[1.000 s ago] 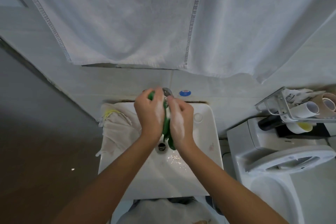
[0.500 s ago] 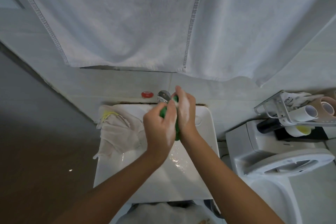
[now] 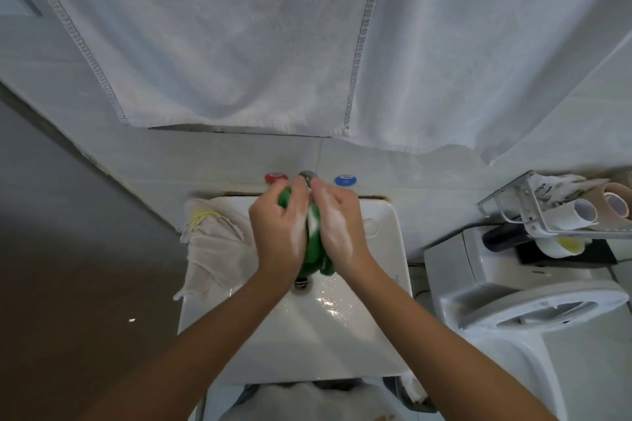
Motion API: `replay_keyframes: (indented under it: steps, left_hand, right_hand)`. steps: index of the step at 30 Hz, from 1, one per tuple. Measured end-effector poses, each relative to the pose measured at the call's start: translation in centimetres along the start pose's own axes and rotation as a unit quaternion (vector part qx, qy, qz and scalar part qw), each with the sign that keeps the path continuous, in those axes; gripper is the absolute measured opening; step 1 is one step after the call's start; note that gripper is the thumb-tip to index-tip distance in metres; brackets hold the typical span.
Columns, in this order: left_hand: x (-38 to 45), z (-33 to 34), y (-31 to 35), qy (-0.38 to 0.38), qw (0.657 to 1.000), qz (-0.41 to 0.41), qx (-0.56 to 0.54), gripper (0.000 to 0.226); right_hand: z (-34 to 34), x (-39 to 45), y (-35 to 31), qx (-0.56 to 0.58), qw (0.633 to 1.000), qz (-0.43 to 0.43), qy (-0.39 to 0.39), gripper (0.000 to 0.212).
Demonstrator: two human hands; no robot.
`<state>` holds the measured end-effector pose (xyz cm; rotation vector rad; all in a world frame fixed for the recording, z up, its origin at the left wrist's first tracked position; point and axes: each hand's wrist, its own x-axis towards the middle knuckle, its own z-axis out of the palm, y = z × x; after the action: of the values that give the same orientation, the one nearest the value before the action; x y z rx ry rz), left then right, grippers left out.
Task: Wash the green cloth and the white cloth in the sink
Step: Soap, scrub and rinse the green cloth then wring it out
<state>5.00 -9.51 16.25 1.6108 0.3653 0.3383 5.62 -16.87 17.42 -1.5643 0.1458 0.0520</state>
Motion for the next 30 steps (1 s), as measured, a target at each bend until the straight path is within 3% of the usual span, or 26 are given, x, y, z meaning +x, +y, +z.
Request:
replay_keyframes:
  steps: [4,6,9,11,17,19,23,26,30]
  left_hand:
    - [-2.9,0.0,1.2,-0.095,0.995,0.009,-0.001,0.040]
    - [-2.2,-0.7,1.5,-0.150,0.989,-0.001,0.015,0.038]
    - [-1.6,-2.3,2.0,-0.274,0.961,-0.027,0.012,0.018]
    - [-1.4,-3.2,2.0,-0.316,0.948,-0.021,0.035,0.030]
    - [0.2,-4.4,2.1,-0.329,0.932,0.078,0.132,0.044]
    - [0.4,-4.7,2.4,-0.332,0.932,0.085,0.118,0.054]
    - [0.7,-4.6,2.6,-0.347,0.926,0.095,0.113,0.052]
    - [1.0,-4.0,2.9,-0.357,0.917,0.101,0.147,0.065]
    - [1.1,-3.6,3.1,-0.405,0.911,0.057,0.052,0.081]
  right_hand:
    - [-0.8,2.5,-0.4,0.028,0.999,0.021,0.042,0.049]
    - [-1.0,2.5,0.0,0.066,0.997,0.031,0.027,0.050]
    - [-1.7,2.7,-0.3,0.103,0.994,0.032,-0.010,0.050]
    - [-2.2,2.9,-0.5,0.099,0.994,0.025,-0.038,0.046]
    - [-3.7,2.9,-1.7,0.081,0.980,-0.027,-0.182,0.024]
    - [-4.2,3.1,-2.2,0.071,0.973,-0.049,-0.212,0.020]
    - [-4.7,3.3,-3.4,0.063,0.961,-0.084,-0.256,0.013]
    - [-4.2,3.3,-4.0,0.113,0.942,-0.087,-0.305,0.010]
    - [-3.5,3.5,-3.8,0.091,0.957,-0.133,-0.241,0.008]
